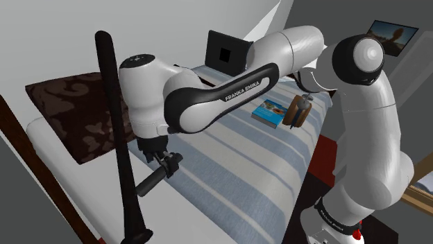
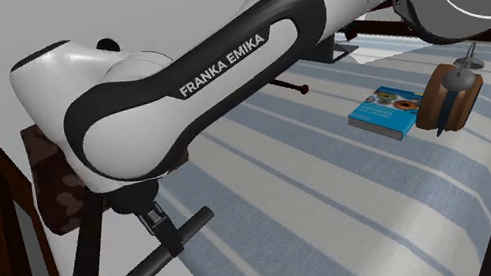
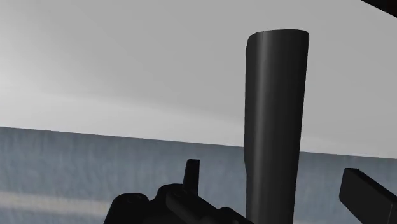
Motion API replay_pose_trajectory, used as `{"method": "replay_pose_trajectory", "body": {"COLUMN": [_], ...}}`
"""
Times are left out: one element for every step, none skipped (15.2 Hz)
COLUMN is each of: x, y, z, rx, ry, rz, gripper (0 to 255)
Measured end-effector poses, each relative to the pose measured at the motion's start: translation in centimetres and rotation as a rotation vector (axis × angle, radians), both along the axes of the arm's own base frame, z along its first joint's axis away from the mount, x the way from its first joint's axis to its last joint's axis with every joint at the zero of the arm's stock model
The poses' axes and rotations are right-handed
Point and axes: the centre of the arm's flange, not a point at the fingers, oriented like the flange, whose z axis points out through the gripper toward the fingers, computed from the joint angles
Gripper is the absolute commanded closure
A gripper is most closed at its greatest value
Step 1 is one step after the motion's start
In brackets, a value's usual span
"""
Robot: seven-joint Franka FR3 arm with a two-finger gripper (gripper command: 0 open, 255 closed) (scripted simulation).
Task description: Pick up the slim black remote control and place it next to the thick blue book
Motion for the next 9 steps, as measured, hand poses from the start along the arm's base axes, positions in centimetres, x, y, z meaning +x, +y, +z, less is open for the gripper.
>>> {"method": "replay_pose_trajectory", "body": {"x": [0.0, -0.1, -0.1, -0.2, -0.1, -0.1, 0.0, 0.0, 0.1], "y": [0.7, 1.0, 1.1, 1.2, 1.2, 1.2, 1.1, 1.2, 1.2], "z": [0.3, 0.2, -0.2, -0.7, -1.2, -1.6, -2.0, -2.5, -2.9], "rx": [0.034, 0.053, 0.062, 0.067, 0.069, 0.070, 0.070, 0.070, 0.071], "ry": [-0.015, -0.023, -0.027, -0.028, -0.029, -0.032, -0.032, -0.034, -0.034], "rz": [0.003, 0.004, 0.005, 0.005, 0.005, 0.003, 0.002, 0.000, 0.001], "gripper": [0, 0, 0, 0, 0, 0, 0, 0, 0]}}
